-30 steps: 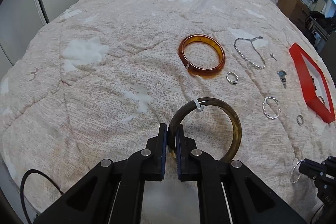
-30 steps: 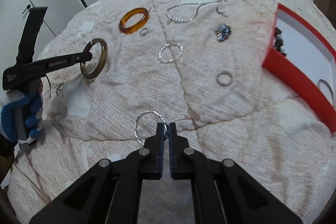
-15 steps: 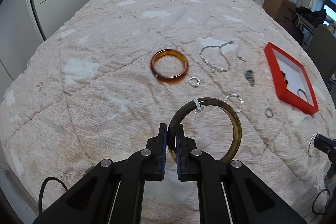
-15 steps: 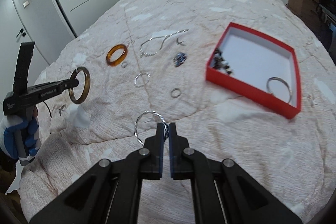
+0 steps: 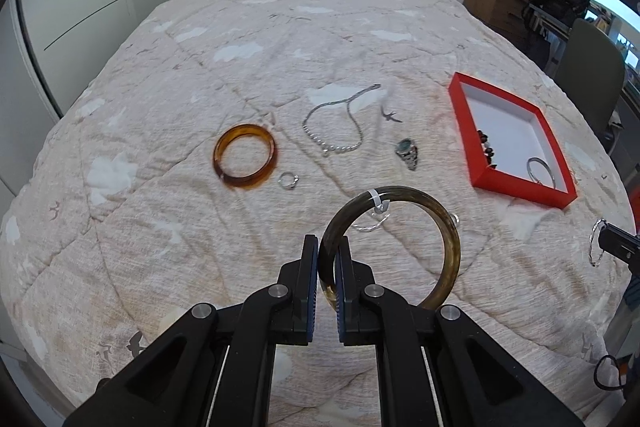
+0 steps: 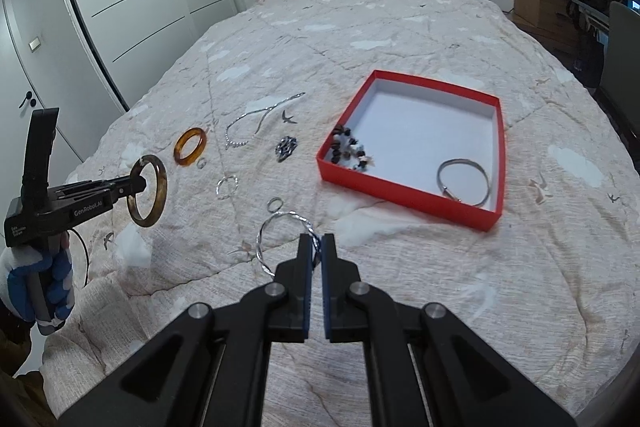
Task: Organize jewelry
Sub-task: 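Carry the twisted silver bangle and dark horn bangle with both tools over the red box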
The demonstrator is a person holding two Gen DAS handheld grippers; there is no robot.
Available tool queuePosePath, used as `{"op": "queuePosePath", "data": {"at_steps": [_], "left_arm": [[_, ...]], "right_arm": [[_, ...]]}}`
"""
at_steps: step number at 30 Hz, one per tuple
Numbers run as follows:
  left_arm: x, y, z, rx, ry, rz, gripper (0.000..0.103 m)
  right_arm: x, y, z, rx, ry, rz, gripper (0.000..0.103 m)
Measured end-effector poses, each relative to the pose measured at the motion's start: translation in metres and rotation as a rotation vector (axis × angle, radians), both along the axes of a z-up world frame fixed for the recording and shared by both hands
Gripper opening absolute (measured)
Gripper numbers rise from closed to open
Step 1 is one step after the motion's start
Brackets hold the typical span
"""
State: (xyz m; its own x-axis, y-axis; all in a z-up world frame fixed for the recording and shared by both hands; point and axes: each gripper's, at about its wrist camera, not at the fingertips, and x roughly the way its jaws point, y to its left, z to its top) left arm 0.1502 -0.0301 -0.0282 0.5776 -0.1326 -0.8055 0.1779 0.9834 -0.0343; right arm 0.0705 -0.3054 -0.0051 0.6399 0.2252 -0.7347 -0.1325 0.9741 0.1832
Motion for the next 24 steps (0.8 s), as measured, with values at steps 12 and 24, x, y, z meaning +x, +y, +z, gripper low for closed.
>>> {"op": "queuePosePath", "data": {"at_steps": [12,24], "left_arm": [[0.014,-0.035,0.003,0.020,-0.006,-0.075,0.008],[0.036,-0.067,0.007,0.015,-0.010,-0.146,0.008]], "right_arm": [[0.006,-0.027,0.003,0.001,-0.012,-0.044,0.004],[0.022,-0.052,0.003,-0.011,-0.015,-0.084,0.004]]}}
